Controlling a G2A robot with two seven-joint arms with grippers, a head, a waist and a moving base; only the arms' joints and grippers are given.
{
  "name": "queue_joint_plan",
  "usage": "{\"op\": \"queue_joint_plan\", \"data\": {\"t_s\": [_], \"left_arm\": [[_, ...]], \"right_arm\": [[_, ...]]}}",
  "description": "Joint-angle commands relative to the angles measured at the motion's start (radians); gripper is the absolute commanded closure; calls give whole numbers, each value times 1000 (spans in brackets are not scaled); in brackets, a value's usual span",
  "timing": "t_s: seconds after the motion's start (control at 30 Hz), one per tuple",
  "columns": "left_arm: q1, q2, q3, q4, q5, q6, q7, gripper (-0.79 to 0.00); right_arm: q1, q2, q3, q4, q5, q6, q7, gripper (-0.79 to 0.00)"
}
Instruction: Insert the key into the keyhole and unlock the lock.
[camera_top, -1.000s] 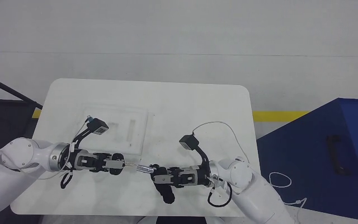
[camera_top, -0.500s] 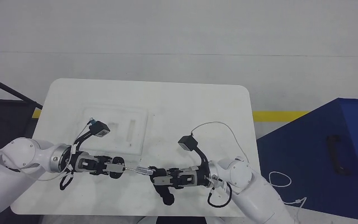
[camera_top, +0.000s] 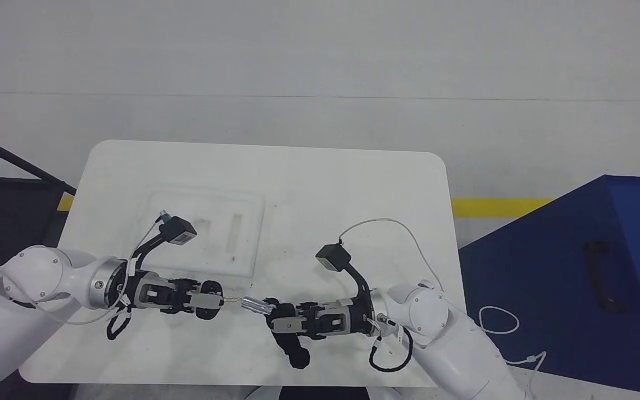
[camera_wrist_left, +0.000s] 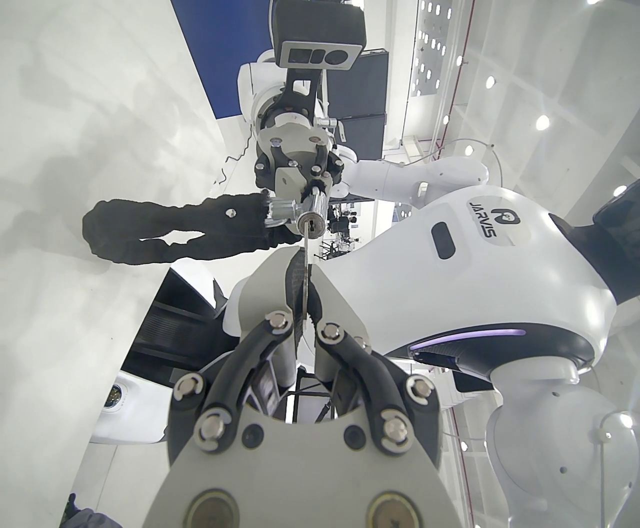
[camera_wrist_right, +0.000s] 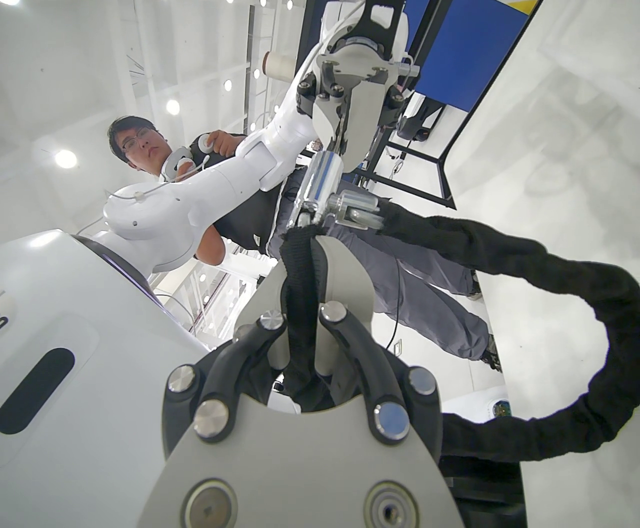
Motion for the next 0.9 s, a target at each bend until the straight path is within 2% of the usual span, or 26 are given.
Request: {"op": "queue_joint_plan", "data": {"t_s": [0.0, 0.33, 0.67, 0.87], "left_arm": [[8, -1, -9, 0, 1, -1, 1, 0], [55, -7, -64, -3, -5, 6, -6, 0], [91, -21, -123, 5, -68, 87, -88, 0], [114, -32, -152, 20, -76, 95, -95, 0]], "right_arm": [[1, 0, 0, -1, -1, 2, -1, 0], [3, 1, 1, -1, -3, 3, -4, 0], [2, 3, 5, -1, 5, 1, 9, 0], [6, 6, 0, 0, 77, 7, 89, 0]]}}
